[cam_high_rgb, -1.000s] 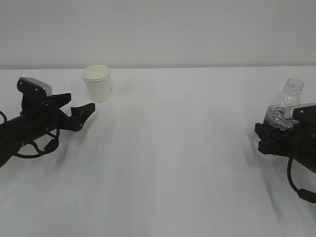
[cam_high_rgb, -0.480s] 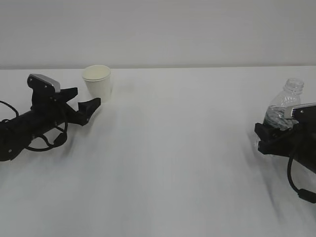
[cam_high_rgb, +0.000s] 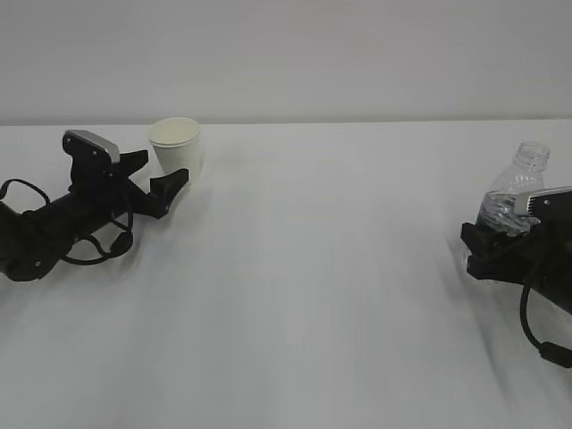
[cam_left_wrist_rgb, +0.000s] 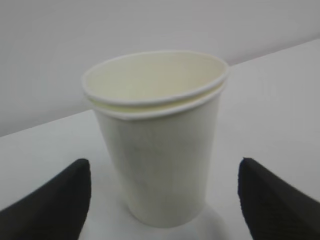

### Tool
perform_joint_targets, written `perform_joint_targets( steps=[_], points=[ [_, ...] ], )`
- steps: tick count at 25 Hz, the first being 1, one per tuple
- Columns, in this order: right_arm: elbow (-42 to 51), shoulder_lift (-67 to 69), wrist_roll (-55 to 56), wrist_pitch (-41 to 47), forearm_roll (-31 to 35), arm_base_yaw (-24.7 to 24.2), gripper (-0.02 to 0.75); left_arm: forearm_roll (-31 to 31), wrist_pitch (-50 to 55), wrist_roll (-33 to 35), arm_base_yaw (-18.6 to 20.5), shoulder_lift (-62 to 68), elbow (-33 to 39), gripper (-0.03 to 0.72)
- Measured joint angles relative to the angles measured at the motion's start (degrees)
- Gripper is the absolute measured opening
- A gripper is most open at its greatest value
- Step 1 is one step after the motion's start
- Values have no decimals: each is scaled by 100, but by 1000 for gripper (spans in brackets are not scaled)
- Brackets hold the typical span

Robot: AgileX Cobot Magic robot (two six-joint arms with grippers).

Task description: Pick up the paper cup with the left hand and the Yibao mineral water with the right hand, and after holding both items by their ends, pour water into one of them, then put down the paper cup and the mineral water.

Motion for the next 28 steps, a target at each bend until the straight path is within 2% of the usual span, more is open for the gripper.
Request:
perform_joint_targets(
  steps=[10,13,28],
  points=[
    [0,0,0,0,0,0,446,21,10,-10,0,151,-560,655],
    [0,0,0,0,0,0,446,30,10,-205,-13,309,-703,649],
    [0,0,11,0,-12,0,446,66,35,-338,-108,432,-869,630]
  ],
)
